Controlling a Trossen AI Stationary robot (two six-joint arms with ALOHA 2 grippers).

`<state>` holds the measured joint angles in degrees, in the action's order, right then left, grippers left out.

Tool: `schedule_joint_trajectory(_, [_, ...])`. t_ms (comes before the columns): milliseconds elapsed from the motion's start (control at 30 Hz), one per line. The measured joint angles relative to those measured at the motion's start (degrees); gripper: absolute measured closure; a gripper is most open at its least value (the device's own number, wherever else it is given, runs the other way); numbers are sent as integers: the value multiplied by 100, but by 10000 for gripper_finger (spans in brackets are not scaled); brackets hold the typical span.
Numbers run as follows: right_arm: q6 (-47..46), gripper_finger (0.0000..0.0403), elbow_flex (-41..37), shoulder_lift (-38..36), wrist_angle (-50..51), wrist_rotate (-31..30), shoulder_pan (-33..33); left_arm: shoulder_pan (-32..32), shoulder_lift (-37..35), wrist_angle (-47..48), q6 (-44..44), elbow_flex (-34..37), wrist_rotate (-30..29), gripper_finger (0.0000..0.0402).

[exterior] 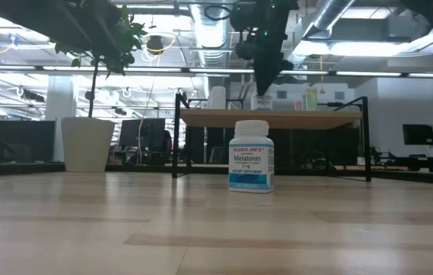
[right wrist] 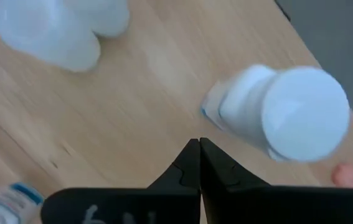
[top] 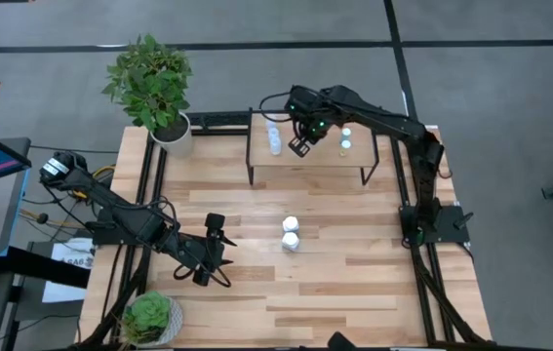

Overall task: Pick and place medicine bottles onto shelf by color
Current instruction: Put the bottom white pill bottle on the shelf, then put the top white pill bottle on the shelf aligned with the other white pill bottle

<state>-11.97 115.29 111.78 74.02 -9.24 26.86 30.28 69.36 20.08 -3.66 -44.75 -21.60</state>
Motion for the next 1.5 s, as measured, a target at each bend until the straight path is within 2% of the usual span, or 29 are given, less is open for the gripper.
schedule_joint_trajectory(133, [-8, 383, -269, 26, -154, -8, 40, 2, 0, -2, 0, 0, -1, 203])
schedule_joint_trajectory(467, [-15, 386, -257, 6, -336, -301, 104, 0, 0, -4, 68, 0, -1, 203])
schedule_joint_trajectory(900, [-15, 384, -257, -18, -442, -147, -90, 0, 0, -6, -16, 0, 1, 203])
schedule_joint_trajectory(1100, [36, 378, -257, -342, -151, 623, -642, 0, 0, -7, -35, 0, 1, 203])
schedule_joint_trajectory(1233, [731, 376, -257, -645, 545, 783, -1177, 1, 0, -13, -62, 0, -16, 203])
schedule_joint_trajectory(1367, [795, 375, -257, -970, 964, 801, -1704, 2, 0, -30, -63, 0, -18, 203])
schedule_joint_trajectory(1500, [768, 361, -257, -1229, 940, 794, -2234, 0, 0, -33, -66, 0, -23, 203])
